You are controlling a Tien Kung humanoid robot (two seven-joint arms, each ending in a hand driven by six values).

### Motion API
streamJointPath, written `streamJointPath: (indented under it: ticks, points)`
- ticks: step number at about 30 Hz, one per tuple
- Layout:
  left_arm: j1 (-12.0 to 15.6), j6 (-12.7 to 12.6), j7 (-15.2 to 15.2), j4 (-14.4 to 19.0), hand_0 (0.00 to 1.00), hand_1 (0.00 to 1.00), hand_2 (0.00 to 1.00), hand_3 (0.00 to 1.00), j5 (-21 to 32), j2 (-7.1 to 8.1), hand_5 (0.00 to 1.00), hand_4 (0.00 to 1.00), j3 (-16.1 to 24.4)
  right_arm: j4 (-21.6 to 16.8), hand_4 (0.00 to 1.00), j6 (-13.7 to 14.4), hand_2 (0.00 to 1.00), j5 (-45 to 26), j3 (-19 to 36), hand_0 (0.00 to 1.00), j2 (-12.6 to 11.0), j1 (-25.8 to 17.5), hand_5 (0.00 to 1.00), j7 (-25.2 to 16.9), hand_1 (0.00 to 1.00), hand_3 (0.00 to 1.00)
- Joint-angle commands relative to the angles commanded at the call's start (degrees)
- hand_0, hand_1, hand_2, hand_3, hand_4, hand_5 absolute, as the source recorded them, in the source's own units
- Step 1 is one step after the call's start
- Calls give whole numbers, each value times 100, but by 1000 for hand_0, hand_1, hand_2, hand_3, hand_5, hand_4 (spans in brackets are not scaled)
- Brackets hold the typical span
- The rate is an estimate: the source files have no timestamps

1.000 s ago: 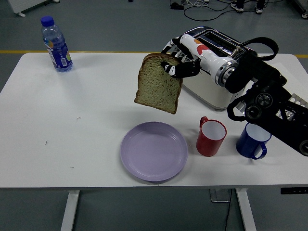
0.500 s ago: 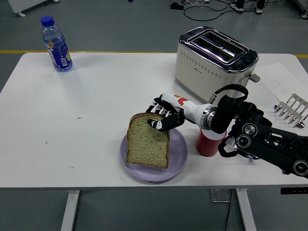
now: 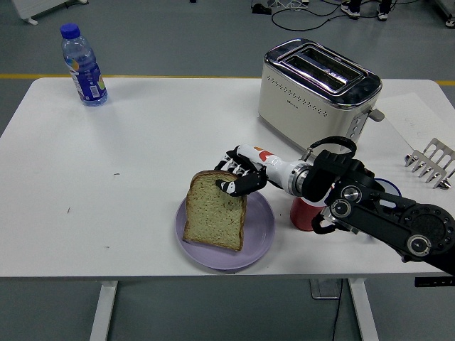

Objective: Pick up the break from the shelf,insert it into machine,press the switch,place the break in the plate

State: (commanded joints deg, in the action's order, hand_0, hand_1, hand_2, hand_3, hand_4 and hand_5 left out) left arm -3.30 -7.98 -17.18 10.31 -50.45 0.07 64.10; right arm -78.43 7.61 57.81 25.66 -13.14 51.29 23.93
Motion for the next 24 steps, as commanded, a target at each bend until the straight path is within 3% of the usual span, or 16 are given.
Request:
streamJointPath:
  ticks: [2,3,8,9,14,15,20,21,24]
  points:
    - [5,1,-7,0,648,630,694,788,-18,-1,998,598,2,73,453,-18,467,20,3,333,13,-20,2,-25,392,536]
    - [11,-1,-9,0,647,630,694,788,-26,-3,998,597,9,112,550,-29,506,44,7,445,23,-30,103,-30,474,558]
    - [26,-1,-21,0,647,630,694,788,-55,-7,998,597,15,251,550,-60,506,81,7,445,64,-62,103,-63,474,558]
    - [30,-2,-22,0,647,631,695,788,-57,-7,998,597,15,280,597,-69,565,98,3,517,74,-70,117,-79,551,586]
    - [33,-2,-21,0,647,631,695,788,-47,-7,998,597,-6,385,597,-93,565,287,0,517,111,-88,117,-168,551,586]
    - [33,-2,-19,0,647,632,697,789,-39,-7,998,597,-12,411,634,-104,649,342,2,624,122,-89,124,-189,651,666]
    - [29,-5,-5,0,647,632,697,789,16,-5,998,597,-51,476,634,-193,649,540,9,624,165,-90,124,-276,651,666]
    - [27,-5,-4,0,647,631,696,788,22,-4,998,596,-58,484,687,-219,807,580,9,785,175,-89,137,-289,781,801]
    - [21,-5,1,0,647,631,696,788,47,-1,998,596,-77,496,687,-282,807,693,13,785,195,-87,137,-335,781,801]
